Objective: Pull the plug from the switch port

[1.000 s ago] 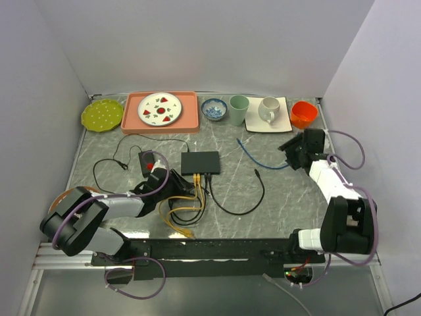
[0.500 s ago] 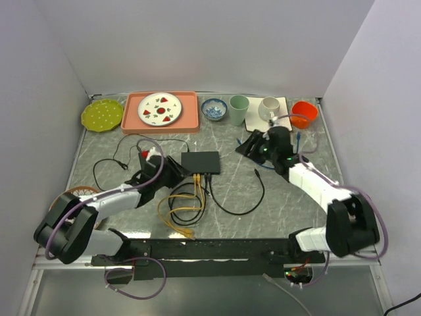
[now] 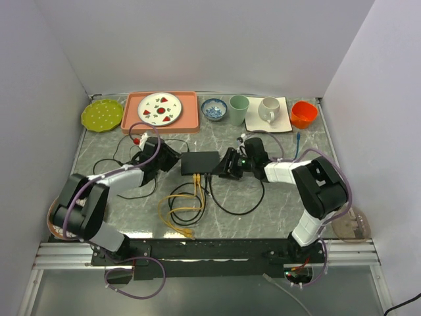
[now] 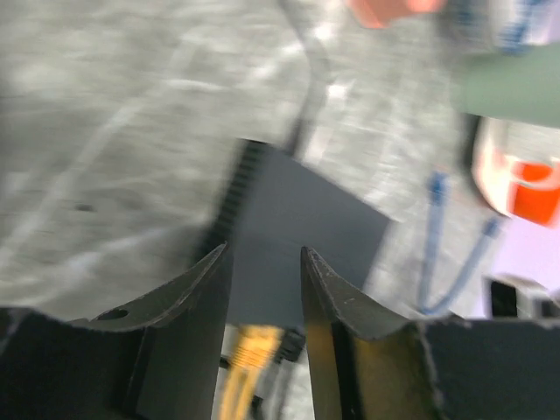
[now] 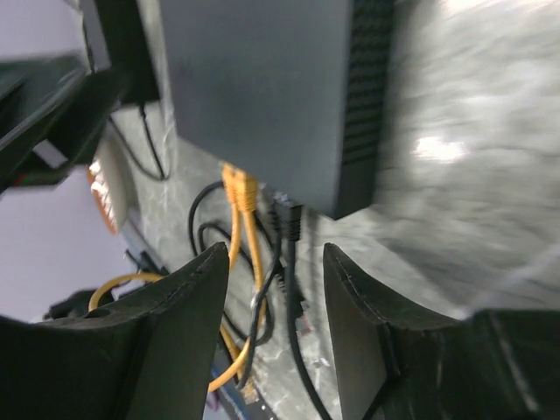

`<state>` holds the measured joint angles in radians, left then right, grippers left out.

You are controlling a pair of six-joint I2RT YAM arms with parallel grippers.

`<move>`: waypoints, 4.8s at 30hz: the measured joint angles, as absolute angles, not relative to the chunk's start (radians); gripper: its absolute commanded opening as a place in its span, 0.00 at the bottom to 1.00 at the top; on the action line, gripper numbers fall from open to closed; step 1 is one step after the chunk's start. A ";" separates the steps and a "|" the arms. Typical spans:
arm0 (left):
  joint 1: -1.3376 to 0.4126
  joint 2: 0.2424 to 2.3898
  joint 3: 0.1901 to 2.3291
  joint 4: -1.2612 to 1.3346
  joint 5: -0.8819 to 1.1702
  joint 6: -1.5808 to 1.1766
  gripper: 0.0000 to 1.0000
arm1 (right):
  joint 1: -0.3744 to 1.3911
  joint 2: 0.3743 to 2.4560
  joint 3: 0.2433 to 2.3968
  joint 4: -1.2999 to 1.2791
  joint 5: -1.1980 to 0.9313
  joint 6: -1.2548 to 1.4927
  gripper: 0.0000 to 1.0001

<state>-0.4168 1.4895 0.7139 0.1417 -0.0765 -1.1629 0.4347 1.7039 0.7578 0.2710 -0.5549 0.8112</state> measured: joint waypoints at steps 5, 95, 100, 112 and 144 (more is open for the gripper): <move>-0.400 1.573 0.707 0.125 -0.075 -1.169 0.42 | 0.461 1.748 0.765 0.311 -0.592 0.822 0.51; -0.460 1.729 0.741 0.398 0.187 -1.173 0.33 | 0.451 1.983 0.823 0.593 -0.567 1.124 0.37; -0.460 1.732 0.741 0.402 0.187 -1.174 0.33 | 0.452 1.986 0.817 0.608 -0.569 1.125 0.29; -0.460 1.732 0.740 0.403 0.187 -1.175 0.34 | 0.452 1.986 0.810 0.628 -0.569 1.114 0.16; -0.477 1.726 0.650 0.548 0.247 -1.217 0.34 | 0.455 1.987 0.796 0.641 -0.564 1.029 0.00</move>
<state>-0.4770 1.7260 0.6498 0.5484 0.2474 -1.2167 0.4549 1.9869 0.7959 0.6407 -0.5644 1.0294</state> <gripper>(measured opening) 0.342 0.204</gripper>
